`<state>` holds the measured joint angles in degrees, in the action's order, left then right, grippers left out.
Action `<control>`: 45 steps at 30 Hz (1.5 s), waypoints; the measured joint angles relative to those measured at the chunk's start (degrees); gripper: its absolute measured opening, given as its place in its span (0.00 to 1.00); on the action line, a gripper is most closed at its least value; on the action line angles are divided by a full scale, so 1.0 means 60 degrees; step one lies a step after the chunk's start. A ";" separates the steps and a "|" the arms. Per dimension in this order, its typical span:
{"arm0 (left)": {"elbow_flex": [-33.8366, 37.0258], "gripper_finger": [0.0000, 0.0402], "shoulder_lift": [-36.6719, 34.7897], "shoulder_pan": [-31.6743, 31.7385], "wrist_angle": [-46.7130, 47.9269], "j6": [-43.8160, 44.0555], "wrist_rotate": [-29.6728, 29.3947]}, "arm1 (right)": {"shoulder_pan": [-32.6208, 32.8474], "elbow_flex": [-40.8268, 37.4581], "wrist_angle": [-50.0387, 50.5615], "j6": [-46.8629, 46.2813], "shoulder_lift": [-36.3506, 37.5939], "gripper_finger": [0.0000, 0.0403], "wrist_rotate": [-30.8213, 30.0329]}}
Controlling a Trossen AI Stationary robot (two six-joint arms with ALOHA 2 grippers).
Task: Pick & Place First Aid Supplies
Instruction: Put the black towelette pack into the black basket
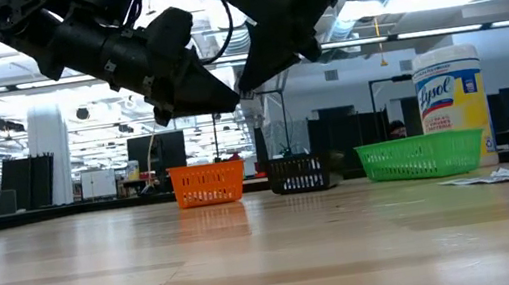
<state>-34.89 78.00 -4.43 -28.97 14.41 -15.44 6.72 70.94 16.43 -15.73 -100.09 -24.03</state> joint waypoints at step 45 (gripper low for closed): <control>0.0000 0.01 0.0000 -0.0024 0.0116 -0.1611 0.2237 | 0.0034 0.0011 0.0746 0.0463 -0.0058 0.32 0.0137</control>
<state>-34.89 78.00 -4.57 -28.27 4.75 -2.02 6.92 71.00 20.90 -12.95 -100.44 -23.21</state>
